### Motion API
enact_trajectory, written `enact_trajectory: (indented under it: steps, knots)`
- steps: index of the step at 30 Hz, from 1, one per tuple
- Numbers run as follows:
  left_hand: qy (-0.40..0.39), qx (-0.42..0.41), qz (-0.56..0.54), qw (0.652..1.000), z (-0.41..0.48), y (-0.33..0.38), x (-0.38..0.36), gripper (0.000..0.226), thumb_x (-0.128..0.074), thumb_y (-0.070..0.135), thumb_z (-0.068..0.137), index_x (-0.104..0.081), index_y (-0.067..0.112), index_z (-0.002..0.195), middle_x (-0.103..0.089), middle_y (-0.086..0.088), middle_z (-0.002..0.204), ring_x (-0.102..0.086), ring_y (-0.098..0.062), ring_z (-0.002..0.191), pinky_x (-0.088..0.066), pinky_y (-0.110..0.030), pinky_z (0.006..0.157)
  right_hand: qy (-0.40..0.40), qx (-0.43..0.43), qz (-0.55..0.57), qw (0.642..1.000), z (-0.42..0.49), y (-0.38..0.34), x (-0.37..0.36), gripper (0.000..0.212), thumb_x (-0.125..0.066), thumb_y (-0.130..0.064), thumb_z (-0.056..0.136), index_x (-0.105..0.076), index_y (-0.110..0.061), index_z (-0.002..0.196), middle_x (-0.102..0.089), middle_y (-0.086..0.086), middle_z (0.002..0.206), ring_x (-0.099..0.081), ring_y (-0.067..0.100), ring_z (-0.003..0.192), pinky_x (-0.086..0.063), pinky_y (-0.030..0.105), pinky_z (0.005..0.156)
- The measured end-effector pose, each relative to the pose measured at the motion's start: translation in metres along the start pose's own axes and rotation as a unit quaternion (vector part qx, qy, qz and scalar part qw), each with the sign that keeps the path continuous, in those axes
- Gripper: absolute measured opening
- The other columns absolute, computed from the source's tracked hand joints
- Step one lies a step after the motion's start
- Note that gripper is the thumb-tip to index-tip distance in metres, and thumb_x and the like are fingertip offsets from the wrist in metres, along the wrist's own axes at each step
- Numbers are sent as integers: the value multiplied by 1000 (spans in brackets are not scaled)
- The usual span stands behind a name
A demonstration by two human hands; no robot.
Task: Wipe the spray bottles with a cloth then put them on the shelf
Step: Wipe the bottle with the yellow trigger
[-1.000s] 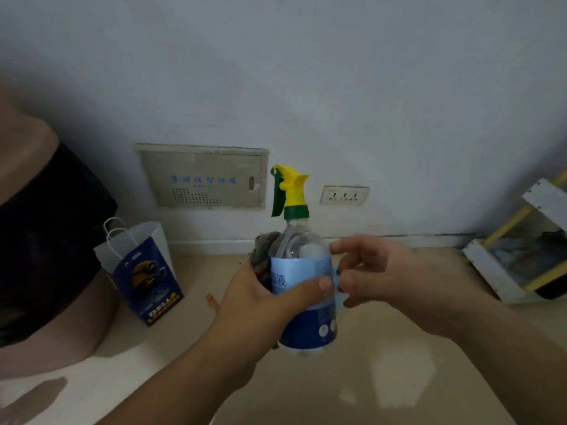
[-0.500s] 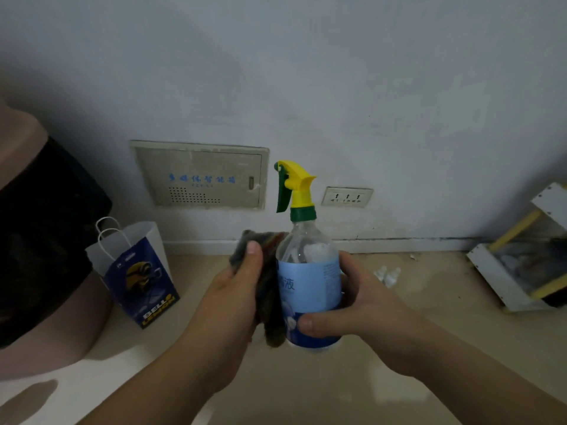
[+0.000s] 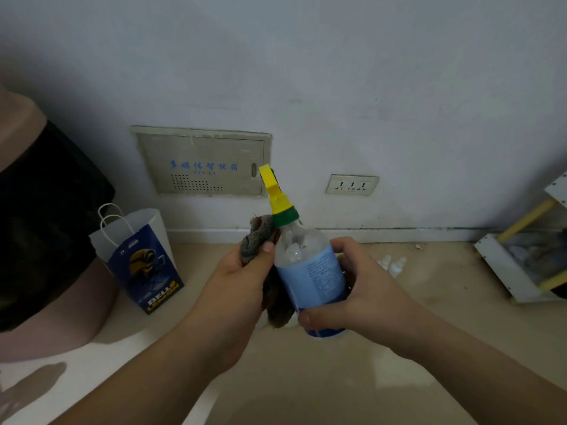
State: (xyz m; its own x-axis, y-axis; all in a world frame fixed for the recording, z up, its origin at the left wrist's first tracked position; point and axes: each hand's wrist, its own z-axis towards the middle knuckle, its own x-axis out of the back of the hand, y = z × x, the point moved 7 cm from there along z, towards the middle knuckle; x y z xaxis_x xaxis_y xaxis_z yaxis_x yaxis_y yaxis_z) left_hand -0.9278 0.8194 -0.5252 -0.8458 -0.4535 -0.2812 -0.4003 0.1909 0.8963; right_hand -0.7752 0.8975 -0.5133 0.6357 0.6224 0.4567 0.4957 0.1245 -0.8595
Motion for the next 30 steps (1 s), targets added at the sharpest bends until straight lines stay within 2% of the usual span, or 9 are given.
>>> enact_trajectory:
  steps: [5,8,11,14,18,21,25,27,30]
  knots:
    - [15,-16,21,1000,0,1,-2,21,-52,40,103,-72,42,108,-78,12,106,-73,-12,106,-55,-43,95,-26,-45,63,997,1,7,-5,87,-99,-29,45,-56,-42,120,-74,-7,113,-75,15,98,-65,46,83]
    - [14,-47,34,998,-2,3,-10,31,-50,41,103,-71,58,88,-77,23,92,-73,5,81,-57,-30,74,-33,-64,92,993,1,7,-9,90,-98,-25,44,-57,-42,122,-74,-5,114,-76,16,98,-65,44,84]
    - [-14,-142,118,983,-15,13,-25,38,-48,29,106,-60,62,121,-70,34,109,-65,16,97,-58,-25,87,-47,-66,116,990,0,6,-11,81,-99,-9,57,-59,-38,122,-77,-3,110,-78,17,95,-65,41,84]
    - [-41,-304,307,901,-37,12,-40,58,-45,15,104,-33,36,157,-35,26,159,-30,2,149,-31,-33,122,-54,-49,110,991,-1,3,-9,74,-93,-3,69,-59,-35,128,-77,-5,111,-77,14,99,-64,36,86]
    - [-72,-392,527,750,-29,13,-37,62,-37,34,95,-34,33,157,-14,19,169,1,-7,158,-10,-40,127,-59,21,82,995,-5,-13,-11,66,-80,11,79,-62,-28,128,-77,-11,115,-73,6,109,-62,28,88]
    - [-56,-388,519,759,-15,26,-30,58,-38,38,98,-36,34,156,-22,17,167,-2,-4,157,-12,-46,129,-38,10,71,997,-2,-11,-14,61,-87,0,77,-58,-23,125,-76,-11,110,-75,5,100,-64,32,86]
    - [-113,-399,508,755,-31,6,-47,58,-45,34,97,-42,29,155,-27,20,165,-2,-8,158,-5,-47,129,-24,45,6,999,-3,-21,-12,53,-71,12,87,-56,-33,111,-72,-22,111,-66,-16,91,-48,2,78]
    - [-121,-441,538,708,-26,11,-38,57,-48,30,98,-42,28,155,-29,16,165,-7,-8,158,-6,-46,129,-24,64,2,998,-2,-22,-10,55,-74,10,85,-61,-36,111,-75,-22,107,-68,-11,99,-54,10,85]
    - [-53,-418,502,755,-14,26,-23,58,-42,31,99,-37,27,156,-25,14,167,-6,-7,157,-10,-46,129,-15,43,50,998,2,-12,-12,56,-84,6,76,-61,-21,120,-77,-15,101,-76,7,95,-65,33,83]
